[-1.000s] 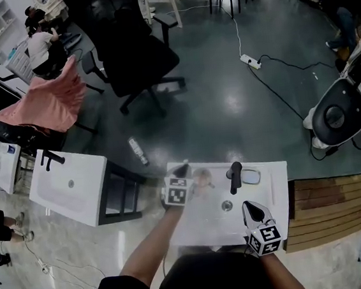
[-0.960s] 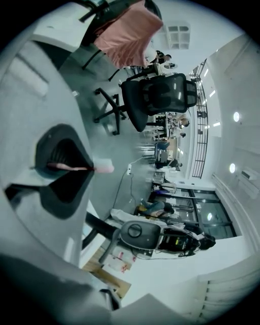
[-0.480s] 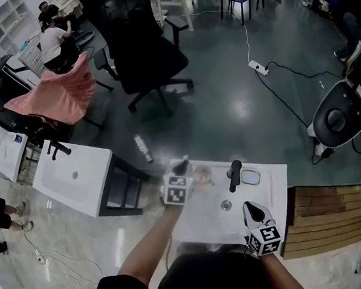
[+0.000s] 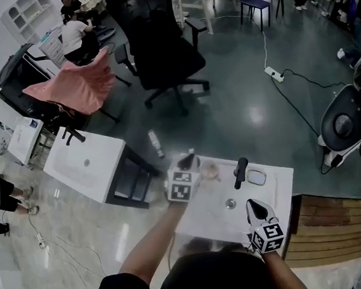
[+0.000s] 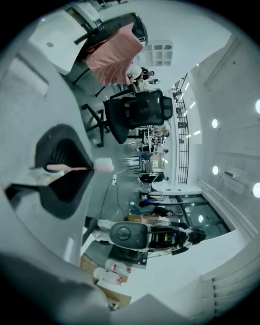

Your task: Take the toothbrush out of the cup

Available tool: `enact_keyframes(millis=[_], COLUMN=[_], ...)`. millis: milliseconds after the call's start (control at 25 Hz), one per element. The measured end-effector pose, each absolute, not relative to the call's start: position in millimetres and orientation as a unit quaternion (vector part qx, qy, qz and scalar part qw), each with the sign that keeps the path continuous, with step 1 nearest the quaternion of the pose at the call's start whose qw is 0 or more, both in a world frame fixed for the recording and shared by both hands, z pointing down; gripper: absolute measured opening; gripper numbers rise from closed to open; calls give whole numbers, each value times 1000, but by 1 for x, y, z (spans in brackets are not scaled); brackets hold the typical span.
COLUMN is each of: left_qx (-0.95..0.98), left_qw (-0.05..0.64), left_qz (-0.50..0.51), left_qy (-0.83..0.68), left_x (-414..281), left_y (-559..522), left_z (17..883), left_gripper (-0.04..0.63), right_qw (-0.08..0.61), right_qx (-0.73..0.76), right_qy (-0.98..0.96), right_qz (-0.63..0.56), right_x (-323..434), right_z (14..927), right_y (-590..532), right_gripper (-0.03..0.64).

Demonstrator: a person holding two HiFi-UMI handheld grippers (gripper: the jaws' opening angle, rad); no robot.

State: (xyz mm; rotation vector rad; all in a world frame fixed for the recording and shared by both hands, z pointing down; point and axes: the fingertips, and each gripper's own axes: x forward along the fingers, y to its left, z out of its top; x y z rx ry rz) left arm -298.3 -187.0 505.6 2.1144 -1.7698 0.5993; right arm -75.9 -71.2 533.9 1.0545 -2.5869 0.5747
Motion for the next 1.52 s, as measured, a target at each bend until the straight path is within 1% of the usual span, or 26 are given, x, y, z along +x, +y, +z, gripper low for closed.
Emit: enact_keyframes(millis=[280, 400, 480, 720, 1200, 1520], left_qx=[741, 741, 744, 756, 793, 822], left_qw=[137, 118, 118, 118, 118, 120], left_qz=[194, 191, 186, 170, 151, 148], left_qy=[-629, -633, -631, -621, -578, -536], left_x=[-279, -265, -251, -197, -62, 8], left_y=[-164, -160, -158, -150, -148, -136], left_z=[469, 454, 447, 437, 443, 440], left_gripper=[15, 15, 15, 15, 15, 15], right_qw=[127, 119, 113, 97, 78, 71], right_qx=[350, 349, 351, 364, 410, 445], right_qy=[-906, -908, -908, -905, -887, -871], right_qz=[201, 198, 200, 198, 196, 195], right_x=[-64, -56, -47, -12, 86, 136], right_z=[526, 517, 513, 505, 504, 503], right_y=[-64, -65, -64, -57, -35, -12], right_gripper=[3, 3, 3, 3, 2, 2])
